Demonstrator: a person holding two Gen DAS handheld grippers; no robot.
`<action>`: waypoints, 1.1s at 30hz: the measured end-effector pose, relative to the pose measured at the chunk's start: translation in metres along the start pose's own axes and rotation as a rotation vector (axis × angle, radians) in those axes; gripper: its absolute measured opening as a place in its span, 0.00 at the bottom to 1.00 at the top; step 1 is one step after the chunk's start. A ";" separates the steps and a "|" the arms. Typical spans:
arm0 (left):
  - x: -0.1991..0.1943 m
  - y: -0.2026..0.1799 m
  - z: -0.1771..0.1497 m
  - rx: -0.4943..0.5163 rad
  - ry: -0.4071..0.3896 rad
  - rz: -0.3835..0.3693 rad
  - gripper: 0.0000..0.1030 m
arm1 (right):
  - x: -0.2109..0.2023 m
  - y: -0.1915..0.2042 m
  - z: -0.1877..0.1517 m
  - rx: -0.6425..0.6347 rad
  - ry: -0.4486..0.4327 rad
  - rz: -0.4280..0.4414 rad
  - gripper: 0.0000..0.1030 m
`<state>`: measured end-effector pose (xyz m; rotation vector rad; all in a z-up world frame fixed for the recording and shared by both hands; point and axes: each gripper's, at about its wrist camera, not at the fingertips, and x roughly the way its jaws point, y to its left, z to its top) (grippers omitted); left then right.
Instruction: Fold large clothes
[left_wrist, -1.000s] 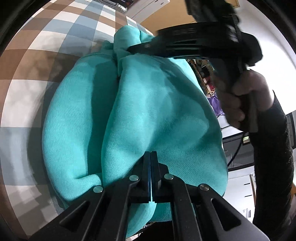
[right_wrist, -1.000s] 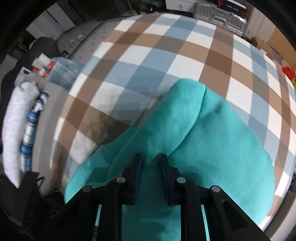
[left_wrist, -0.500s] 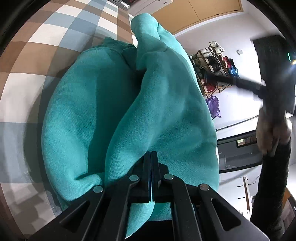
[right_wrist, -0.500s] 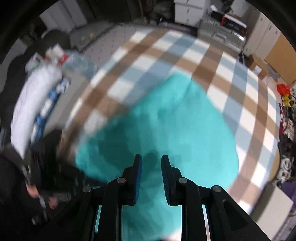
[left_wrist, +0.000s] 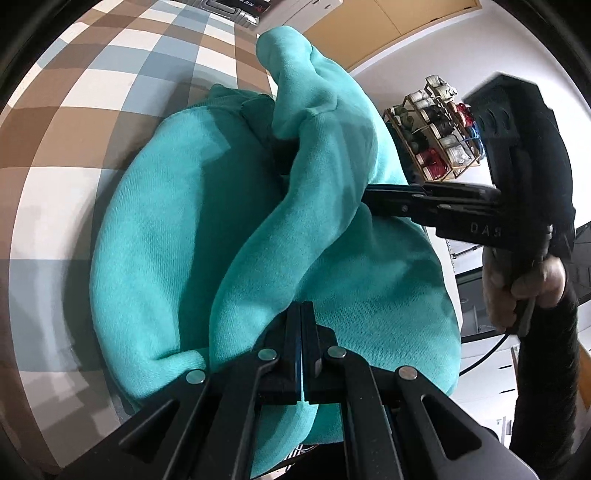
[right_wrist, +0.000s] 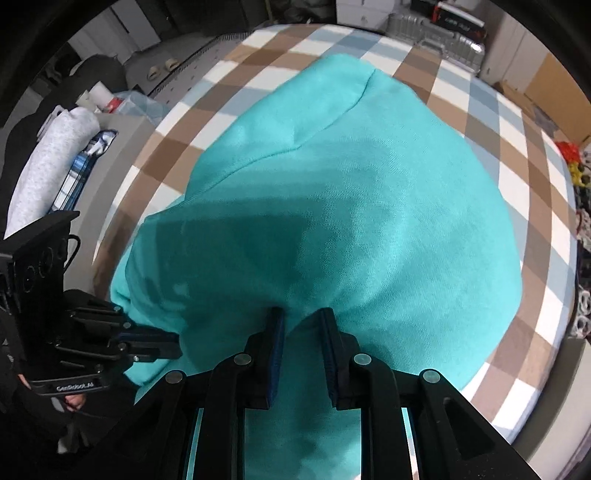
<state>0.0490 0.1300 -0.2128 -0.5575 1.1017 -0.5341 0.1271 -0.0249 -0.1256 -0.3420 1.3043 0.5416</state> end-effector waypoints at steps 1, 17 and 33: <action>0.000 0.003 0.000 -0.014 0.001 -0.022 0.00 | -0.005 0.001 -0.002 -0.005 -0.010 -0.005 0.20; -0.004 0.004 0.002 -0.053 0.013 -0.089 0.00 | 0.046 0.048 -0.120 0.057 0.296 0.168 0.00; -0.011 0.007 -0.001 -0.066 0.007 -0.087 0.00 | -0.092 -0.005 -0.062 0.091 -0.209 0.134 0.40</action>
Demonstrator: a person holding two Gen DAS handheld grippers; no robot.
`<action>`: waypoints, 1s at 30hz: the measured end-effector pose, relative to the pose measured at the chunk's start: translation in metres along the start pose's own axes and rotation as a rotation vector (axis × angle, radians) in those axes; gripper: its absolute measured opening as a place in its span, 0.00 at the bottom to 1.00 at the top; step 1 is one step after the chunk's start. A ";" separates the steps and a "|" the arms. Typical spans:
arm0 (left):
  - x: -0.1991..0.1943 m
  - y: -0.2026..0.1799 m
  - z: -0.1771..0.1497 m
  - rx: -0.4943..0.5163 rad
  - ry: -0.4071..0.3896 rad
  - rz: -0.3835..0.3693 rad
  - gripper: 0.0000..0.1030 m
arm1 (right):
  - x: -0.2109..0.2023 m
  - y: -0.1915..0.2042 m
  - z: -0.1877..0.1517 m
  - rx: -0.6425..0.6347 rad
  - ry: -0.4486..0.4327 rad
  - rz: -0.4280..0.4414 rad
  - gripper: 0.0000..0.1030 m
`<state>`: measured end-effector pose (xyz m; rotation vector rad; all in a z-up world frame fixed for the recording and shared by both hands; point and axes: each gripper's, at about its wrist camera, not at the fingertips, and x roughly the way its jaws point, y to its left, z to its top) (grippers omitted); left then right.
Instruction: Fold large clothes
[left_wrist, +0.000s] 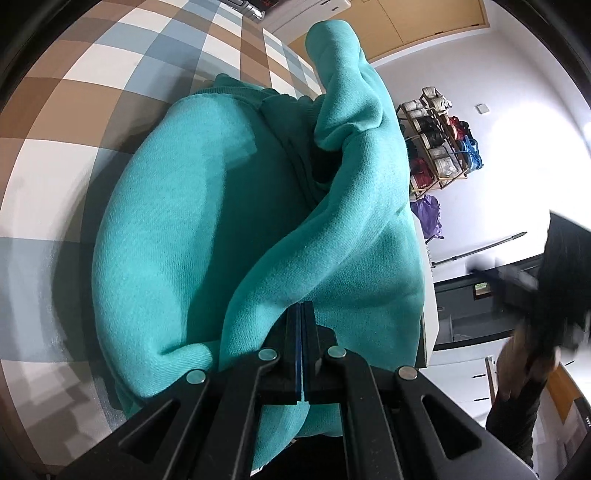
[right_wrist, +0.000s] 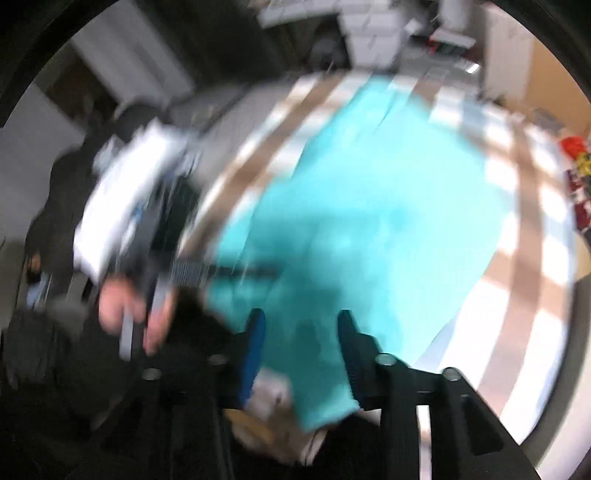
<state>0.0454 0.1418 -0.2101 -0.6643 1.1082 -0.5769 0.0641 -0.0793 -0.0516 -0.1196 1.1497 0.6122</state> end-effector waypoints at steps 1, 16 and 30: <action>0.000 -0.001 0.000 -0.001 -0.001 -0.001 0.00 | 0.008 -0.009 0.013 0.014 0.016 -0.015 0.40; 0.004 -0.006 0.001 0.024 -0.002 0.045 0.00 | 0.041 -0.023 0.081 -0.045 0.036 -0.022 0.34; 0.005 -0.013 0.002 0.076 -0.007 0.088 0.00 | 0.178 -0.005 0.124 -0.099 0.239 -0.257 0.33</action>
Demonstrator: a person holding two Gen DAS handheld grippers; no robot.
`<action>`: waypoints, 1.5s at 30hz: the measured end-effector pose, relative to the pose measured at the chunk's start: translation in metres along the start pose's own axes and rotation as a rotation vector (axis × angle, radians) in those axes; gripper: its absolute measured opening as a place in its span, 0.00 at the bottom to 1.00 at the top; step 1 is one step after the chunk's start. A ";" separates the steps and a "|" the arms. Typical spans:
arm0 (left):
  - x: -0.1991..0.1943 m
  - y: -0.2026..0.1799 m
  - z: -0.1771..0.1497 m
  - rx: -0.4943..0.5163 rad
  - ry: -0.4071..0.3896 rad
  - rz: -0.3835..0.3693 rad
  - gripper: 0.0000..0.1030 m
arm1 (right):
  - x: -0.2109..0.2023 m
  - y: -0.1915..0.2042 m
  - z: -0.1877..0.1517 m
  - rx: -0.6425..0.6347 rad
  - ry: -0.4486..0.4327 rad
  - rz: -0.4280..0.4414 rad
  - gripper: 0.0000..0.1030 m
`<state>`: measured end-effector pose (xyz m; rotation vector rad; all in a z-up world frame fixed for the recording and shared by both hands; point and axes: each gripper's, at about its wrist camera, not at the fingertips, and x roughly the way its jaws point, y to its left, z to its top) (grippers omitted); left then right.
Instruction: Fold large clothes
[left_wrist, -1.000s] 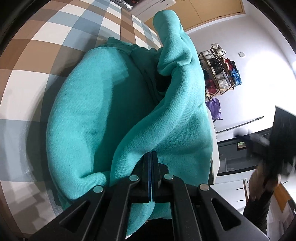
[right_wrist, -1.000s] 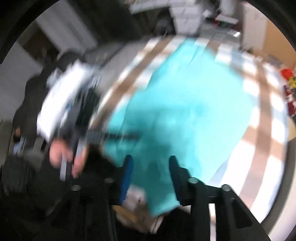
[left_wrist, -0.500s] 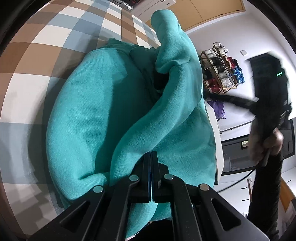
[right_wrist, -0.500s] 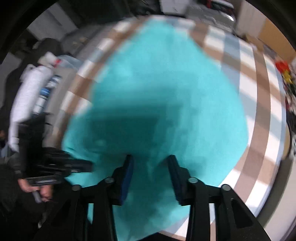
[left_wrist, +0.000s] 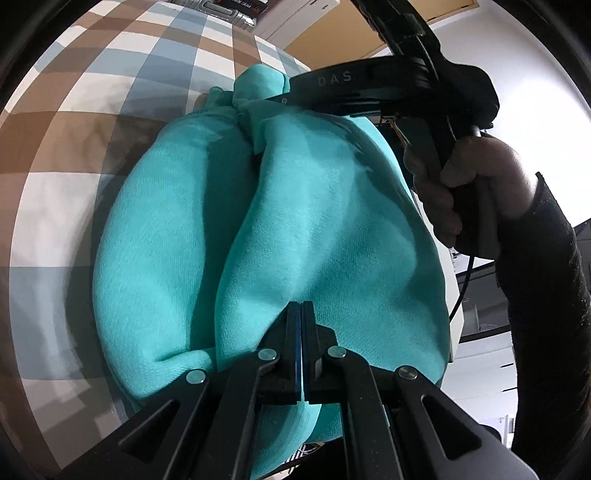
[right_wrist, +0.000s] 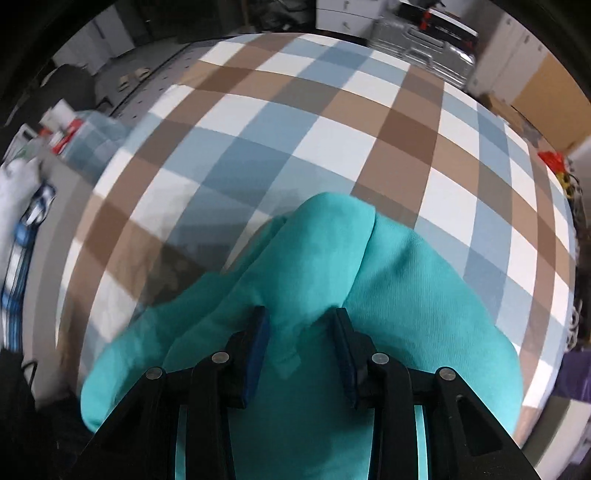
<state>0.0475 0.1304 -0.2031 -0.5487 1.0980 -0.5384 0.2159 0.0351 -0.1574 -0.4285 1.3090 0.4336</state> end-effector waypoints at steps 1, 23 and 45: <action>0.000 0.001 0.000 -0.005 0.003 -0.007 0.00 | -0.006 0.000 0.002 -0.013 0.004 -0.004 0.32; -0.005 -0.005 -0.008 0.015 -0.023 -0.001 0.00 | -0.061 -0.104 -0.068 0.312 -0.241 0.110 0.35; 0.010 -0.087 0.048 0.170 -0.076 0.201 0.21 | -0.059 -0.072 -0.197 0.438 -0.411 0.552 0.47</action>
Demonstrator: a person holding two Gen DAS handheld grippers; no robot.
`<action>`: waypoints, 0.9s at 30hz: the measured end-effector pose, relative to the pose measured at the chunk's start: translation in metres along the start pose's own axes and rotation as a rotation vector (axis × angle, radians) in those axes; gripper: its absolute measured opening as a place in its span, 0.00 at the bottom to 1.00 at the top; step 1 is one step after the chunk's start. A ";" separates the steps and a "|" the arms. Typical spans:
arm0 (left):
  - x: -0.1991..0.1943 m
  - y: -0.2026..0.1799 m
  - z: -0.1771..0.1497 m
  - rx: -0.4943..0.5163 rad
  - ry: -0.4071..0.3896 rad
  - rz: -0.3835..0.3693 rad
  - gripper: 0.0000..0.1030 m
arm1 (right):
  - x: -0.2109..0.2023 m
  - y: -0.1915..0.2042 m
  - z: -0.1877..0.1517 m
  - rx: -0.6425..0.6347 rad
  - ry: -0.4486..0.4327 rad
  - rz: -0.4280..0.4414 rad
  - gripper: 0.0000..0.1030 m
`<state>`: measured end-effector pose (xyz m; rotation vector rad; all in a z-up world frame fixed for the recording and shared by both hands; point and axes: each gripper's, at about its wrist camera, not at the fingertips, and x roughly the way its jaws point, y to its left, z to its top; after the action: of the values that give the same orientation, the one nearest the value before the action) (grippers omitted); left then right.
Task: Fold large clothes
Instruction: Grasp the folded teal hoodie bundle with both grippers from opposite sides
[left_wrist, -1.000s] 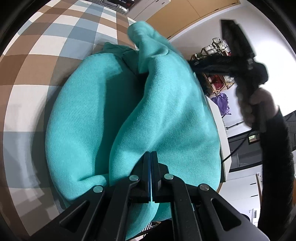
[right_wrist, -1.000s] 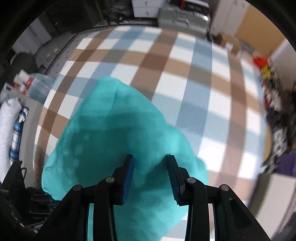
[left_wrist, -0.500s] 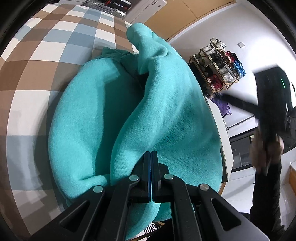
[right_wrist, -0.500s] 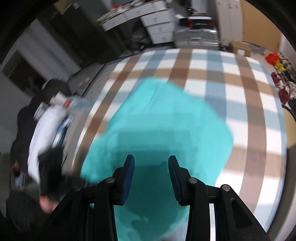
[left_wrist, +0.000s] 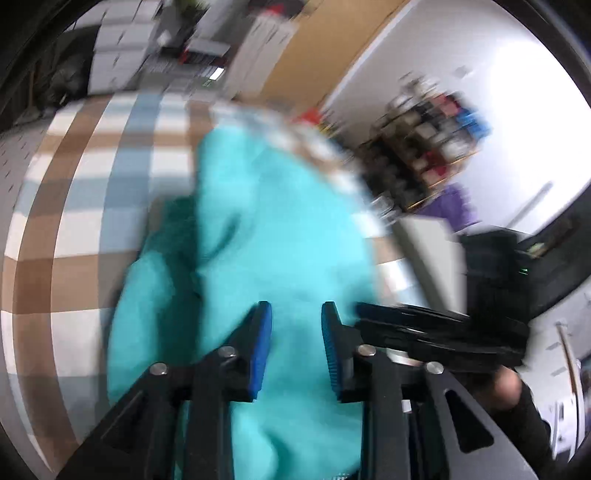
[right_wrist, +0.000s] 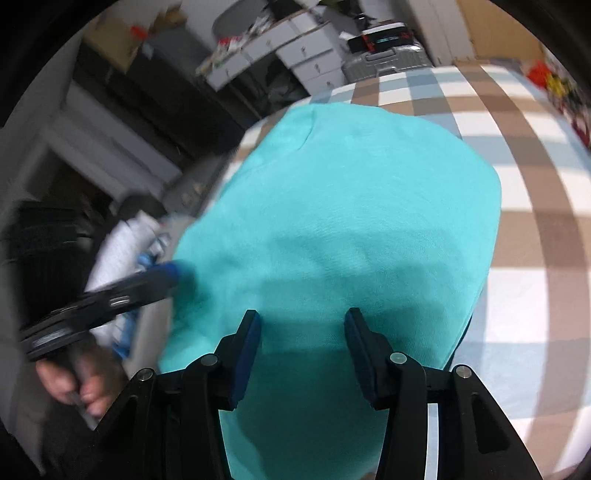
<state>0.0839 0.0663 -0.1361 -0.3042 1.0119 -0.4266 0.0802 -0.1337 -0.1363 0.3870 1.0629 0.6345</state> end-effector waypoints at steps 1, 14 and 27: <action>0.011 0.012 0.000 -0.040 0.036 0.002 0.18 | -0.002 -0.008 -0.003 0.044 -0.027 0.046 0.44; -0.011 0.022 0.004 -0.135 0.119 -0.030 0.02 | -0.053 -0.042 -0.033 0.183 -0.365 0.295 0.70; 0.002 0.061 0.009 -0.172 0.172 0.109 0.89 | -0.037 -0.079 -0.041 0.412 -0.247 0.223 0.98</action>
<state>0.1053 0.1195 -0.1598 -0.3693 1.2310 -0.2708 0.0545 -0.2182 -0.1747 0.9292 0.9161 0.5445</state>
